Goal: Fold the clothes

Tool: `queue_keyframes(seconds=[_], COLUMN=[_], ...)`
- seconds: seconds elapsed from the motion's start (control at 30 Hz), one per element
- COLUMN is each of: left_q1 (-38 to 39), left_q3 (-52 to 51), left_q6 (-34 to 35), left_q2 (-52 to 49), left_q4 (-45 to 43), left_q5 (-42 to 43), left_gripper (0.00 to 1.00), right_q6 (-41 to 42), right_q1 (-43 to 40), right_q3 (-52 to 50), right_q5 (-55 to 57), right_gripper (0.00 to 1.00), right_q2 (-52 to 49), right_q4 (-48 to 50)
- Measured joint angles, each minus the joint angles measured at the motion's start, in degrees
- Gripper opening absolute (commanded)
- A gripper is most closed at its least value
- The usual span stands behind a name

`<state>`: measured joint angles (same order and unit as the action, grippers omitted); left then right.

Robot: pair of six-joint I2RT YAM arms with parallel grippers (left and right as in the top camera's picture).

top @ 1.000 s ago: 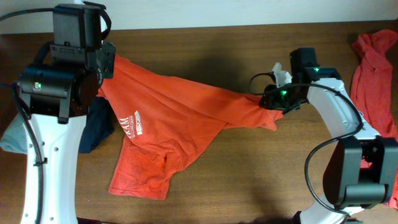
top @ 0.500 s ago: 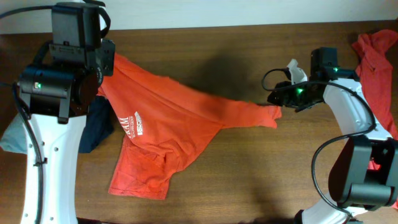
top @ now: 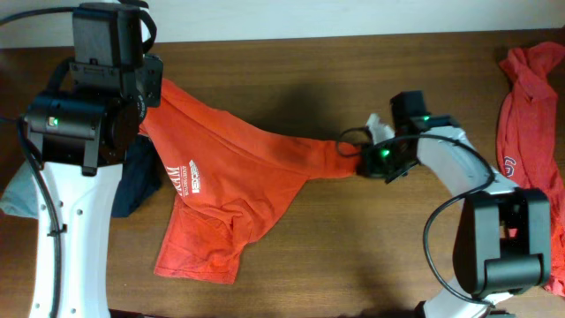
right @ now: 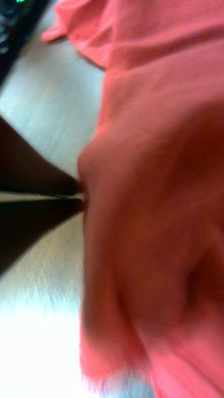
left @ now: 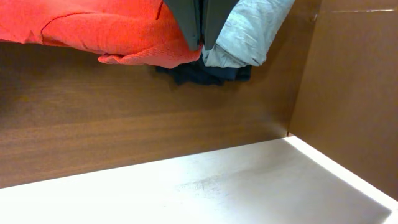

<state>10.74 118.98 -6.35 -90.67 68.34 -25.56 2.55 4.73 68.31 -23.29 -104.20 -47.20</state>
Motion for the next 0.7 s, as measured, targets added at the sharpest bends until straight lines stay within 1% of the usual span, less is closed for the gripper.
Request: queue_keyframes(seconds=[0.1, 0.2, 0.4, 0.47, 0.57, 0.7], left_q1=[0.0, 0.0, 0.0, -0.02, 0.0, 0.0], left_q3=[0.0, 0.0, 0.0, 0.0, 0.0, 0.0], left_q6=[0.0, 0.0, 0.0, 0.0, 0.0, 0.0], left_q2=[0.0, 0.0, 0.0, 0.0, 0.0, 0.0], left_q4=[0.0, -0.02, -0.09, -0.35, -0.61, -0.87], left_q5=[0.02, 0.02, 0.02, 0.04, 0.11, 0.26], left_gripper=[0.0, 0.0, 0.0, 0.0, 0.0, 0.0], right_q6=[-0.63, -2.6, -4.7, -4.33, -3.15, -1.11], right_q1=[1.16, 0.39, -2.08, -2.32, -2.34, -2.34], right_q3=[-0.11, -0.07, 0.85, 1.38, 1.57, 1.57], right_q5=[-0.31, -2.73, -7.37, -7.21, -5.49, -3.76], right_gripper=[0.04, 0.04, 0.04, 0.04, 0.05, 0.04], right_q2=[0.13, 1.44, 10.36, 11.5, 10.47, 4.46], right_q4=[0.0, 1.49, 7.23, 8.26, 9.49, 11.23])
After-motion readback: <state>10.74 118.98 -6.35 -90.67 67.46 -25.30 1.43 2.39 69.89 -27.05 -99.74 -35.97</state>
